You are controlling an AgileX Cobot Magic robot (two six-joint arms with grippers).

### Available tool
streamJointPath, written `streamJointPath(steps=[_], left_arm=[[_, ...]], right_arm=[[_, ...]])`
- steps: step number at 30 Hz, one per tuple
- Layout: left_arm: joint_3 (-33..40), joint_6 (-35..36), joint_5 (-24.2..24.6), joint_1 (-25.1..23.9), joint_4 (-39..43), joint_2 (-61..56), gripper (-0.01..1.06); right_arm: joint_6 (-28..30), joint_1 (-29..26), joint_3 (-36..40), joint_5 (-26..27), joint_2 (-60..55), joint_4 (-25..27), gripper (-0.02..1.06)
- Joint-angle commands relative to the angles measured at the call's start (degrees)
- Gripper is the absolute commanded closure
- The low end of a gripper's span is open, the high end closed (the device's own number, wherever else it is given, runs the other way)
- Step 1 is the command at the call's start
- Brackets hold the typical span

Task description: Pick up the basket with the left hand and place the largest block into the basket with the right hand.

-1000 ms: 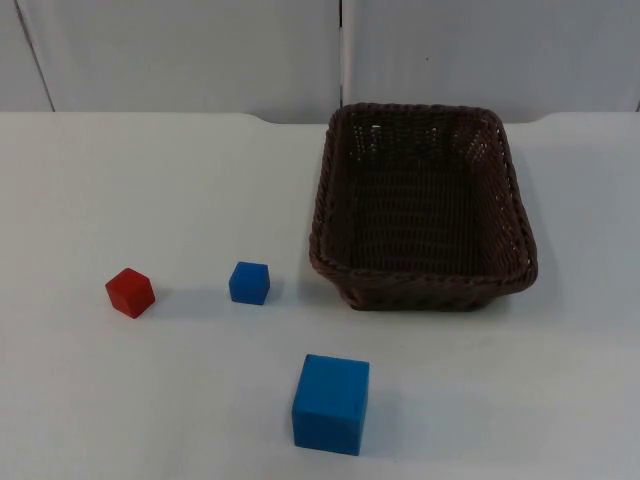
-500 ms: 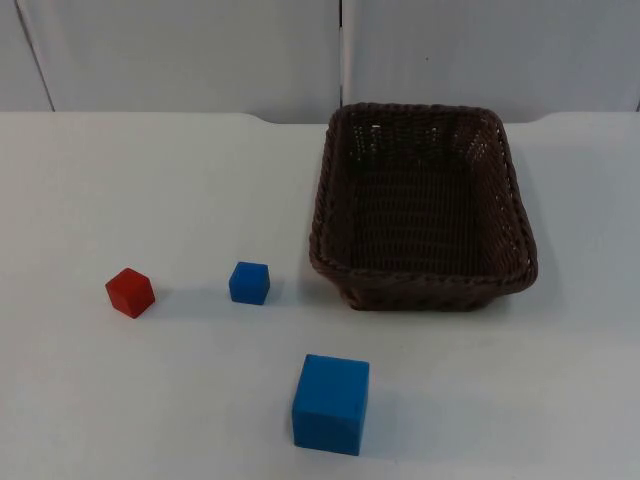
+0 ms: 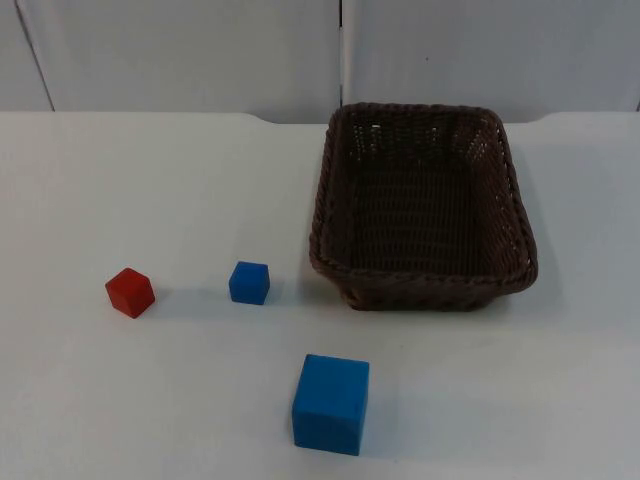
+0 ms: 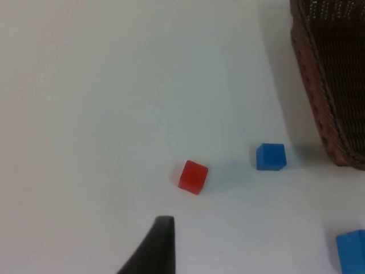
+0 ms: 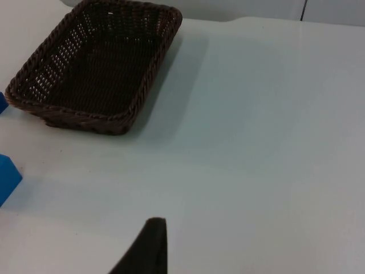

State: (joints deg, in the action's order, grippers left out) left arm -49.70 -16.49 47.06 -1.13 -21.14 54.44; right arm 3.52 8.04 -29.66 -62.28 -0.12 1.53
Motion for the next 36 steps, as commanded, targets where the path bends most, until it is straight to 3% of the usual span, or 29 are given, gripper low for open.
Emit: streamJointPath(steps=[1,22,36], left_arm=[[-1.6,-0.4,-0.9,-0.1,-1.0,1.6,0.04],[-10.6,-4.7,-1.2,0.5,-8.9,17.2,0.04],[-21.1,-4.7,-3.6,10.6,-9.2,32.9,0.04]], right_arm=[[0.4,-0.2,0.1,0.5,0.1,-0.1,-0.01],[0.4,-0.2,0.1,0.5,0.1,-0.1,-0.01],[0.4,-0.2,0.1,0.5,0.1,-0.1,-0.01]])
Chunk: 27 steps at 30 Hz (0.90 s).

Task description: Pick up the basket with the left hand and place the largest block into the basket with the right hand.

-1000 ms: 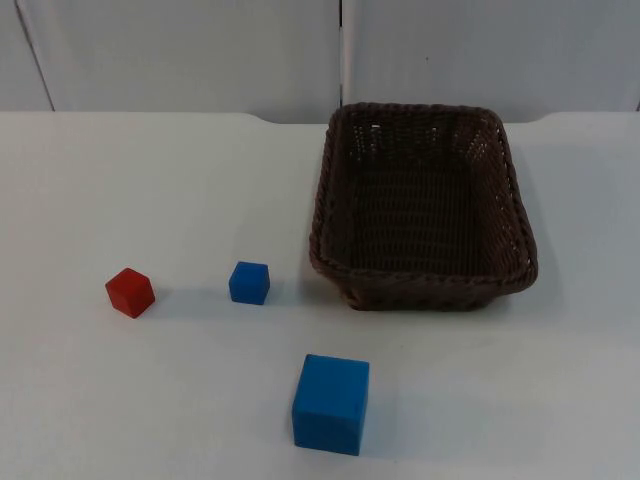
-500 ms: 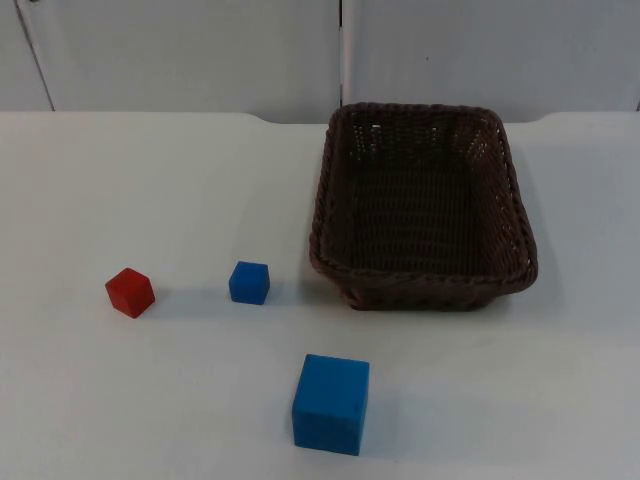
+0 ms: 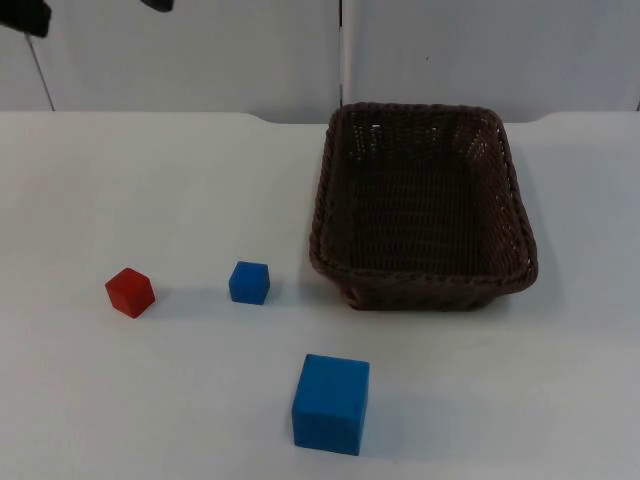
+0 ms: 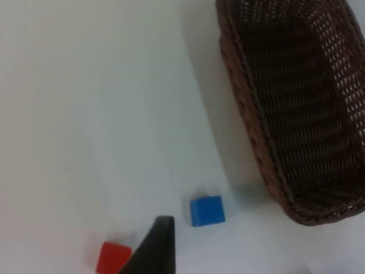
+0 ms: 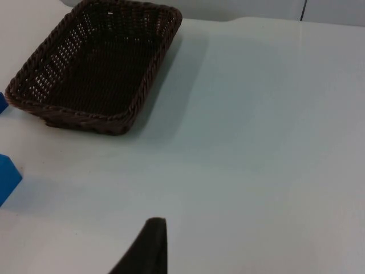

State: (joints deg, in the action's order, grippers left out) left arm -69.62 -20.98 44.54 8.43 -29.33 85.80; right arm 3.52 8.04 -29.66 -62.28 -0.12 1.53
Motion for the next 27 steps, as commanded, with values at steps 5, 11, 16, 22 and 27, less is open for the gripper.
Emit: streamJointPath(steps=[5,11,16,22,27], left_arm=[[-5.2,-0.2,-1.8,3.1,-1.1,6.3,0.04],[-12.8,0.4,-1.4,5.0,-1.3,14.0,0.04],[-18.8,0.4,0.9,6.2,-1.7,20.4,0.04],[-24.0,0.4,2.7,7.0,-2.1,26.8,0.04],[-28.2,0.5,4.8,7.1,-3.0,31.5,0.04]], right_arm=[[0.4,-0.2,0.1,0.5,0.1,-0.1,-0.01],[0.4,-0.2,0.1,0.5,0.1,-0.1,-0.01],[0.4,-0.2,0.1,0.5,0.1,-0.1,-0.01],[0.4,-0.2,0.1,0.5,0.1,-0.1,-0.01],[0.4,-0.2,0.1,0.5,0.1,-0.1,-0.01]])
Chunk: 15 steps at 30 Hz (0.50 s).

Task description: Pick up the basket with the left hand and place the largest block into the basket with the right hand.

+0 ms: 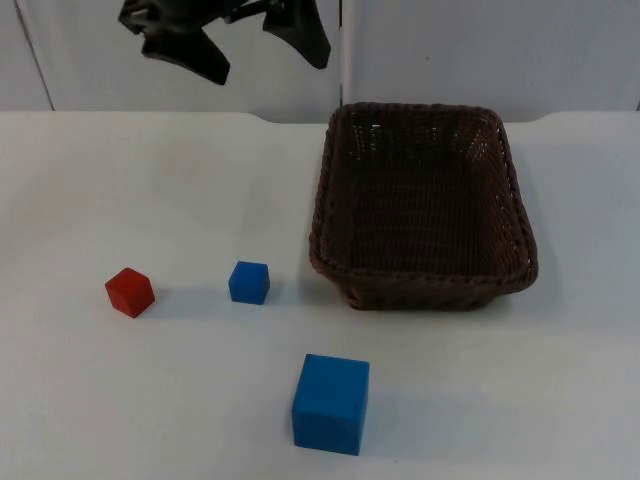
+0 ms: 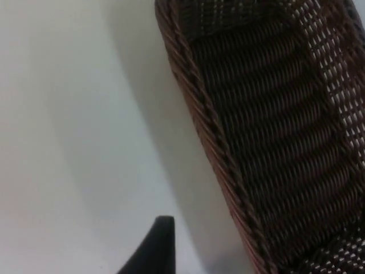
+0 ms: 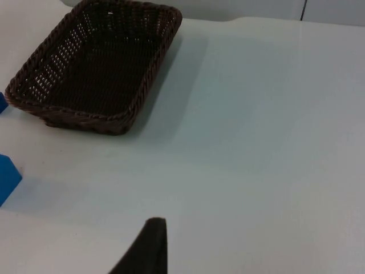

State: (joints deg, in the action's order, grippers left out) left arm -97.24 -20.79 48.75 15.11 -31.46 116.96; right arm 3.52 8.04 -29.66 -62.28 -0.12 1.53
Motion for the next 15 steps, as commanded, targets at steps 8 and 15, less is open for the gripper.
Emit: streamJointPath(steps=[8,15], left_arm=[[-6.0,0.7,0.5,2.6,-2.1,7.1,0.04],[-8.4,3.1,0.5,3.9,-1.6,11.8,0.04]], right_arm=[[0.4,-0.2,0.1,0.5,0.1,-0.1,-0.01],[0.4,-0.2,0.1,0.5,0.1,-0.1,-0.01]])
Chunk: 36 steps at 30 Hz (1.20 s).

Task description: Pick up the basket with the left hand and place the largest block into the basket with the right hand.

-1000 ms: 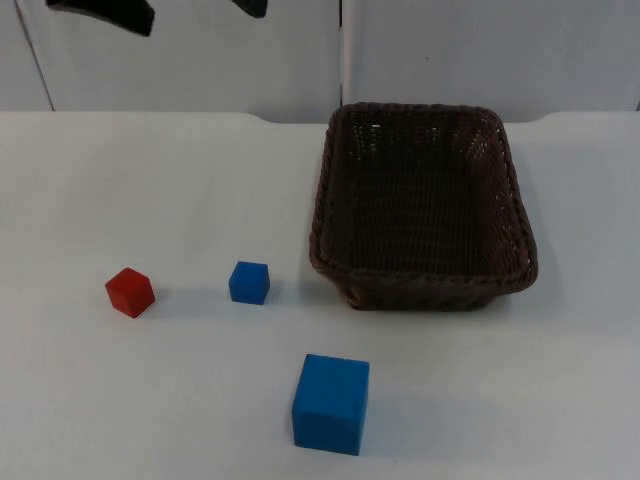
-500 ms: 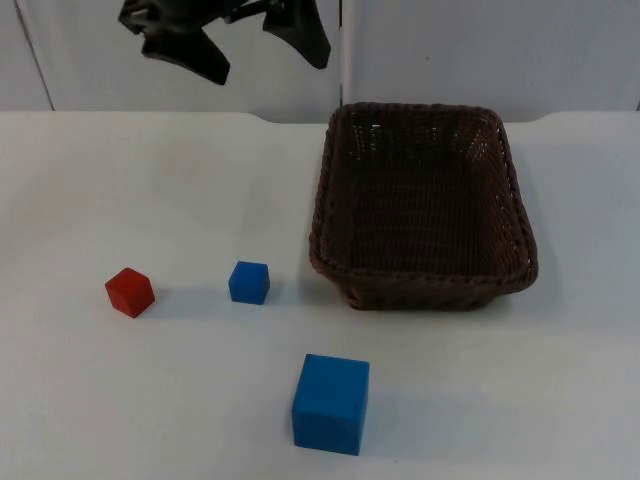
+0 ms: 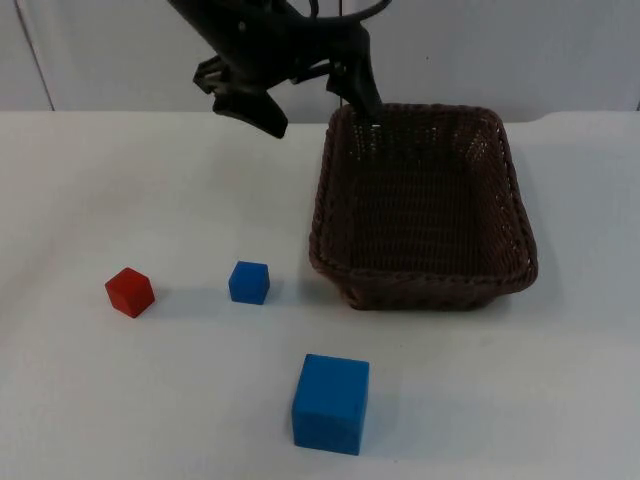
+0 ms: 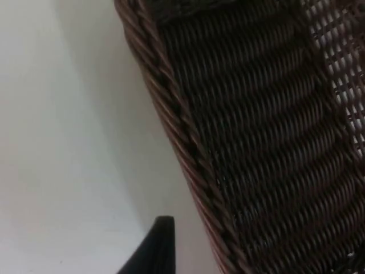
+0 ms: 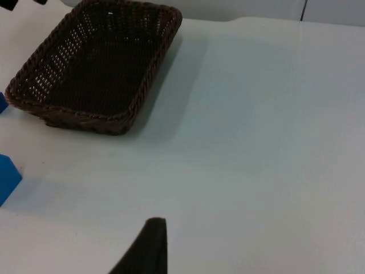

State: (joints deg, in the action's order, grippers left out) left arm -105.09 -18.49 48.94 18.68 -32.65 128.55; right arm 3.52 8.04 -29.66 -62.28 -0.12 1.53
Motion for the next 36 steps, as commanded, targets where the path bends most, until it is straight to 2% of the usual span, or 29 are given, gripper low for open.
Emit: streamJointPath(steps=[1,5,21,23,25,26,31,32,34,35,36], left_arm=[[-1.2,1.6,0.3,0.7,0.3,1.0,0.04],[-4.1,6.2,0.6,1.5,5.1,4.2,0.04],[-6.3,9.3,1.3,2.6,4.7,11.9,0.05],[-6.3,9.3,1.3,2.6,4.3,12.7,0.09],[-6.2,9.3,1.6,2.6,3.9,13.4,0.18],[-6.2,9.3,1.6,2.6,3.9,13.4,0.18],[-6.2,9.3,1.6,2.6,3.1,14.2,0.32],[-6.2,9.3,1.6,2.6,2.6,14.2,0.35],[-6.2,9.3,1.7,2.6,1.1,14.2,0.52],[-6.2,9.3,1.7,2.6,1.1,14.2,0.52],[-6.2,9.3,1.7,2.6,1.0,14.2,0.59]], right_arm=[[0.4,-0.2,0.1,0.5,0.1,-0.1,-0.01],[0.4,-0.2,0.1,0.5,0.1,-0.1,-0.01],[0.4,-0.2,0.1,0.5,0.1,-0.1,-0.01],[0.4,-0.2,0.1,0.5,0.1,-0.1,-0.01],[0.4,-0.2,0.1,0.5,0.1,-0.1,-0.01],[0.4,-0.2,0.1,0.5,0.1,-0.1,-0.01],[0.4,-0.2,0.1,0.5,0.1,-0.1,-0.01],[0.4,-0.2,0.1,0.5,0.1,-0.1,-0.01],[0.4,-0.2,0.1,0.5,0.1,-0.1,-0.01],[0.4,-0.2,0.1,0.5,0.1,-0.1,-0.01],[0.4,-0.2,0.1,0.5,0.1,-0.1,-0.01]])
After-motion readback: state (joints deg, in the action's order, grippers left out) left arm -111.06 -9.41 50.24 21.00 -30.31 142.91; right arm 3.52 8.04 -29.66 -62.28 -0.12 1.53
